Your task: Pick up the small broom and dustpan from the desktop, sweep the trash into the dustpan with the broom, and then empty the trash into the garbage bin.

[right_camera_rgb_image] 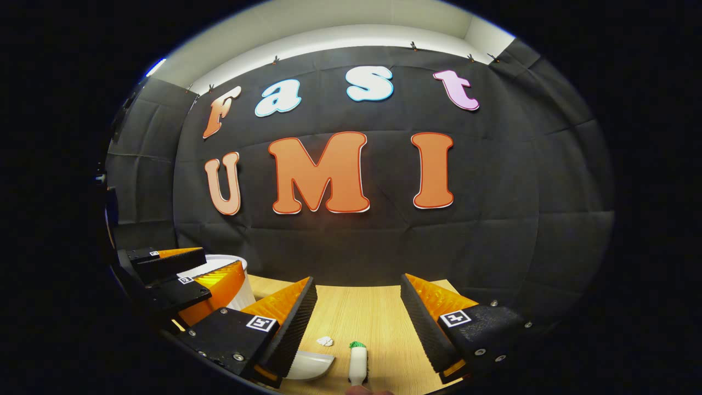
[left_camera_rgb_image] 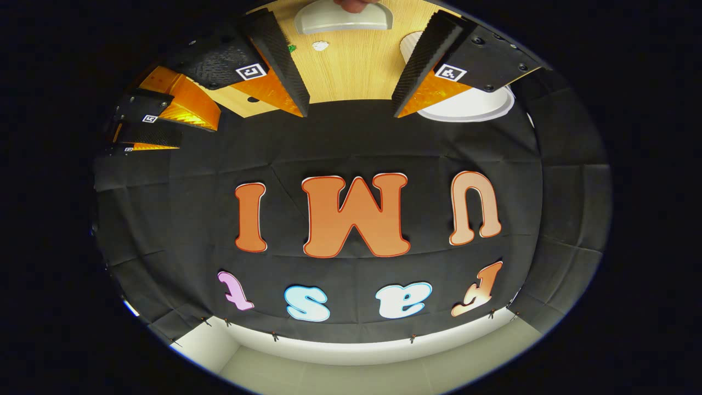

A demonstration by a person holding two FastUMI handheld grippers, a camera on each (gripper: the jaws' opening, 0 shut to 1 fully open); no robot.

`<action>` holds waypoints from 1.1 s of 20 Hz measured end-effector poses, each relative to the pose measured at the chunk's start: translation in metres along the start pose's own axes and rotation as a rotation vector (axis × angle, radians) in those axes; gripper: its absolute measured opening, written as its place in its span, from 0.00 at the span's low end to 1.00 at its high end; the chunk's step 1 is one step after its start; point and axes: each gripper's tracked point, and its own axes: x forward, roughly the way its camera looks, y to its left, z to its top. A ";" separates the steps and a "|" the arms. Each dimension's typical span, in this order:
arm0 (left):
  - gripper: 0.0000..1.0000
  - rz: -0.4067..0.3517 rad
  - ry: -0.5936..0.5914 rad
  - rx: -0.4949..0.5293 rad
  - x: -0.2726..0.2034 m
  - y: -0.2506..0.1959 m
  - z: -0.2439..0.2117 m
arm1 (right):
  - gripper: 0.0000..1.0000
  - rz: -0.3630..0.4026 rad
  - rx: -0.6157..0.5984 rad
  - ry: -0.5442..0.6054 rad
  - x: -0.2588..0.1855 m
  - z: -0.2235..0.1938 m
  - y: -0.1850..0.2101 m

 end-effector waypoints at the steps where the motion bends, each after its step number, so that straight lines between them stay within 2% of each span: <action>1: 0.95 0.007 -0.004 0.002 0.001 0.001 0.001 | 0.92 0.001 0.001 0.004 0.000 -0.001 0.000; 15: 0.95 0.034 -0.050 -0.018 -0.006 0.008 0.012 | 0.92 -0.020 -0.006 0.036 -0.008 -0.008 -0.005; 22: 0.95 0.026 0.004 -0.026 -0.005 0.005 -0.004 | 0.92 -0.019 -0.004 0.056 -0.009 -0.015 -0.006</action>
